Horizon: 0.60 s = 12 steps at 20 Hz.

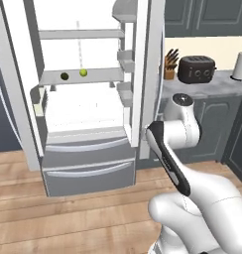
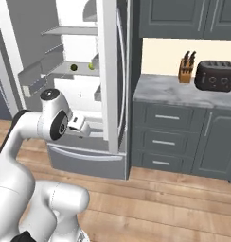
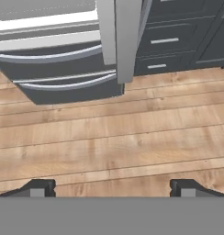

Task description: Open the fridge, remove the pear, lime, and steak, and place them on any counter.

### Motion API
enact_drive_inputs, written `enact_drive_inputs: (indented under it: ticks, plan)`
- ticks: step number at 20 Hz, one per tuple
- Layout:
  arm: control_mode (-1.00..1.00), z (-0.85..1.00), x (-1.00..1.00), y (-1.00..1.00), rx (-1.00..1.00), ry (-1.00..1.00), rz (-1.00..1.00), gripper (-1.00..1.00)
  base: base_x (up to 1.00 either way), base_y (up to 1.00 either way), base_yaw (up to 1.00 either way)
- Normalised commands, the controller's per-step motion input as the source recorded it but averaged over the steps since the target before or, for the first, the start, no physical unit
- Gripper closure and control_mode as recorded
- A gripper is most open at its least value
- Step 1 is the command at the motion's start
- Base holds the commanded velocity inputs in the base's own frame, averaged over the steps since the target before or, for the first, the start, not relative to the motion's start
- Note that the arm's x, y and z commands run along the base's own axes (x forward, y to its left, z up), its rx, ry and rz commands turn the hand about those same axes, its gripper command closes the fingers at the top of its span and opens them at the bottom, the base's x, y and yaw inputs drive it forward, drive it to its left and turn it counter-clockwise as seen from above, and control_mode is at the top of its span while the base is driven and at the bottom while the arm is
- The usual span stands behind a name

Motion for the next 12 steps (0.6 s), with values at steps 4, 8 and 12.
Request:
enact_drive_inputs:
  ticks: [4,8,12]
  plan:
    - [1.0,0.0,0.0,0.0,0.0,0.0,0.0,-1.0,0.75,0.97,0.0]
    - [1.0,0.0,0.0,0.0,0.0,0.0,0.0,-1.0,1.0,0.61,0.0]
    - [1.0,0.0,0.0,0.0,0.0,0.0,0.0,-1.0,1.0,0.26,0.14]
